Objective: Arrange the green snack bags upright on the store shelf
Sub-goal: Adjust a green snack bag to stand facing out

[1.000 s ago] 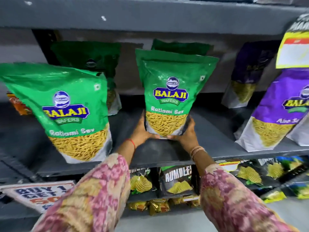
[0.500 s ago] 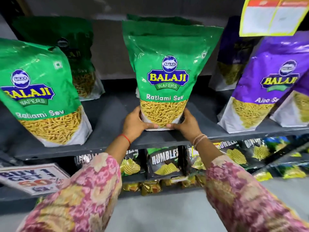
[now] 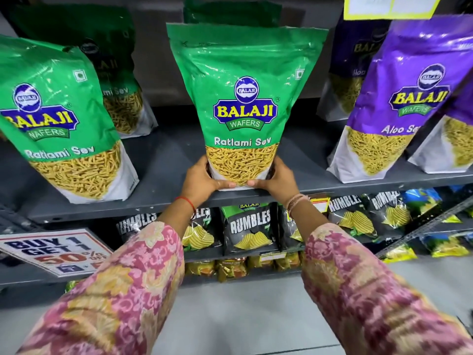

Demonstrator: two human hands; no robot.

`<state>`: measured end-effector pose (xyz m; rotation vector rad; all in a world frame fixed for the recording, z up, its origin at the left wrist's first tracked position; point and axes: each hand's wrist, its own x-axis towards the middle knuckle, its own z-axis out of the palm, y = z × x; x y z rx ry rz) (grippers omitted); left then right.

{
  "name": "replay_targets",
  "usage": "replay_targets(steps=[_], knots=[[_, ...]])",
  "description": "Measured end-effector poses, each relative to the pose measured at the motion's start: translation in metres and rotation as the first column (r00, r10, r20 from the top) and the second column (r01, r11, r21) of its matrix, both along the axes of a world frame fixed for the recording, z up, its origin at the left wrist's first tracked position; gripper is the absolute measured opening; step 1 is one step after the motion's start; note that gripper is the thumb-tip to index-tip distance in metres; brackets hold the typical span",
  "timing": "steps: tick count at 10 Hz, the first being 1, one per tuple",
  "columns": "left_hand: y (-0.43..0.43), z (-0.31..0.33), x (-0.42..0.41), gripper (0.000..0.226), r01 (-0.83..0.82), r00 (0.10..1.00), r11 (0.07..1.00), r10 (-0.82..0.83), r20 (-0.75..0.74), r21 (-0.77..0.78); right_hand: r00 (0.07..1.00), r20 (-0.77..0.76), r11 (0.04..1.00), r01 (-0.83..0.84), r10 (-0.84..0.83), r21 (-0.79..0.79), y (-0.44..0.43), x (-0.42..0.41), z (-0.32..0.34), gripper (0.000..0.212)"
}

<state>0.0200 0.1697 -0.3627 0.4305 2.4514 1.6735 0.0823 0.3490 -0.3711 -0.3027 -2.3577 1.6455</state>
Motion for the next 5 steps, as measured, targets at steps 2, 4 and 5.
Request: replay_targets(steps=[2,4,5], knots=[[-0.001,-0.001,0.001,0.075,0.030,1.000,1.000,-0.030,-0.004,0.007,0.999,0.028,1.000,-0.020,0.021,-0.017,-0.001,0.002,0.002,0.073],[-0.003,-0.004,0.004,0.080,0.047,0.998,0.999,-0.047,0.039,0.011,0.997,0.074,1.000,-0.009,0.011,-0.027,-0.002,0.003,0.007,0.090],[-0.011,-0.004,0.028,0.086,-0.014,1.000,0.998,0.013,0.013,0.064,0.989,-0.019,0.989,0.146,-0.146,-0.009,-0.020,0.027,0.015,0.113]])
